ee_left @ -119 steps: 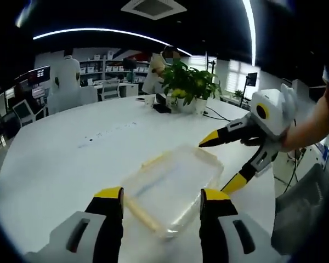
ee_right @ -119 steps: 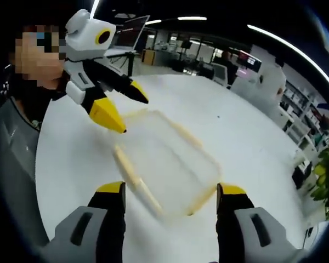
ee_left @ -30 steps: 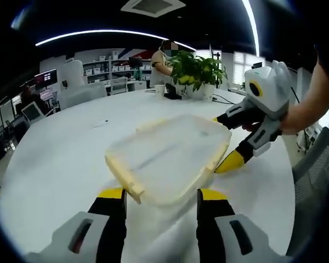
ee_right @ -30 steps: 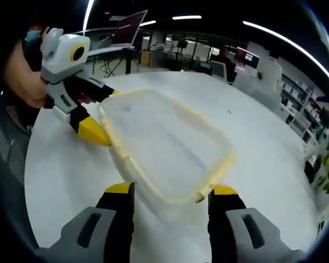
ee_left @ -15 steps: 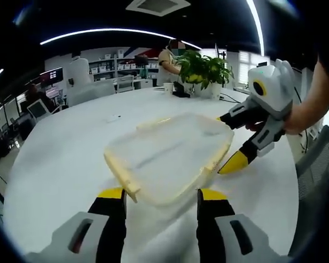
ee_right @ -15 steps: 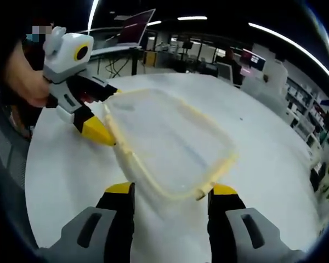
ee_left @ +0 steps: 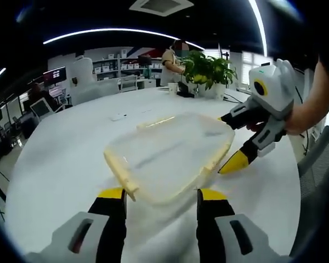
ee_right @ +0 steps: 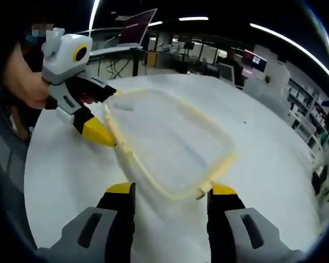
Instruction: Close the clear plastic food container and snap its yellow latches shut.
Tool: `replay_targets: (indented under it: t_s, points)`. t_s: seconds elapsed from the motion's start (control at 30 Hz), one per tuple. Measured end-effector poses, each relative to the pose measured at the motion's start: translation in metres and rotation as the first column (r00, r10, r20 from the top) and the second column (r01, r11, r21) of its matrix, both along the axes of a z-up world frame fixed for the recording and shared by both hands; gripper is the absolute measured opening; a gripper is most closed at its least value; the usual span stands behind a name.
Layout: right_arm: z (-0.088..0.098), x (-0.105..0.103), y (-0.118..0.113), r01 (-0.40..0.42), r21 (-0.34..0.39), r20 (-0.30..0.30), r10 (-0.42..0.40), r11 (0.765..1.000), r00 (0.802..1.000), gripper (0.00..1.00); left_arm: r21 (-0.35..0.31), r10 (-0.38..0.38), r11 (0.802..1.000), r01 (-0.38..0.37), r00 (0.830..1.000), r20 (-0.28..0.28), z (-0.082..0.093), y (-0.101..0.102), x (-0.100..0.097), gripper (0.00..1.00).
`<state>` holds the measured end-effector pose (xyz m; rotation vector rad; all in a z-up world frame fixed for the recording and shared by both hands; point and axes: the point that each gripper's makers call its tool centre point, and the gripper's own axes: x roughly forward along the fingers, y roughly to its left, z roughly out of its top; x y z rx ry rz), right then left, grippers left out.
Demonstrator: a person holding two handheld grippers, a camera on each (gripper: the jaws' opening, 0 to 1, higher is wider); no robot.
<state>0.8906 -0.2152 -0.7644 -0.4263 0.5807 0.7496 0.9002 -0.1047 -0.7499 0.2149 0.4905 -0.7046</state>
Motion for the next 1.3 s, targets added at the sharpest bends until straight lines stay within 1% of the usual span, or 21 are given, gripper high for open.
replay_targets:
  t_s: [0.1, 0.23, 0.47, 0.6, 0.7, 0.77, 0.87, 1.13, 1.3]
  points:
    - [0.001, 0.000, 0.000, 0.009, 0.011, -0.003, -0.009, 1.000, 1.000, 0.48, -0.011, 0.011, 1.000, -0.011, 1.000, -0.007, 0.000, 0.000, 0.000, 0.46]
    - [0.002, -0.001, -0.002, 0.026, 0.023, -0.010, -0.026, 0.999, 1.000, 0.51, -0.032, 0.032, 0.999, -0.032, 0.999, -0.017, 0.002, 0.000, -0.002, 0.46]
    - [0.011, -0.010, -0.015, 0.069, 0.036, -0.010, -0.068, 0.997, 0.998, 0.52, -0.047, 0.061, 0.997, -0.063, 0.998, -0.030, 0.006, 0.001, -0.017, 0.48]
    - [0.017, -0.016, -0.022, 0.089, 0.044, -0.011, -0.089, 0.995, 0.996, 0.52, -0.058, 0.074, 0.995, -0.076, 0.997, -0.034, 0.012, 0.004, -0.026, 0.48]
    - [0.028, -0.020, -0.026, 0.110, 0.060, -0.006, -0.110, 0.992, 0.994, 0.52, -0.062, 0.082, 0.995, -0.083, 0.996, -0.030, 0.020, 0.006, -0.035, 0.48]
    - [0.036, -0.026, -0.028, 0.123, 0.072, 0.000, -0.123, 0.990, 0.992, 0.52, -0.071, 0.099, 0.992, -0.101, 0.995, -0.021, 0.030, 0.011, -0.042, 0.48]
    - [0.044, -0.034, -0.030, 0.133, 0.080, 0.006, -0.133, 0.988, 0.991, 0.52, -0.078, 0.121, 0.989, -0.122, 0.993, -0.015, 0.040, 0.018, -0.050, 0.48]
    - [0.060, -0.058, -0.037, 0.166, 0.104, 0.007, -0.167, 0.981, 0.986, 0.53, -0.086, 0.164, 0.983, -0.164, 0.986, -0.004, 0.058, 0.035, -0.075, 0.48]
    - [0.070, -0.077, -0.042, 0.195, 0.131, -0.002, -0.196, 0.972, 0.981, 0.53, -0.095, 0.186, 0.978, -0.184, 0.983, 0.007, 0.072, 0.041, -0.091, 0.48]
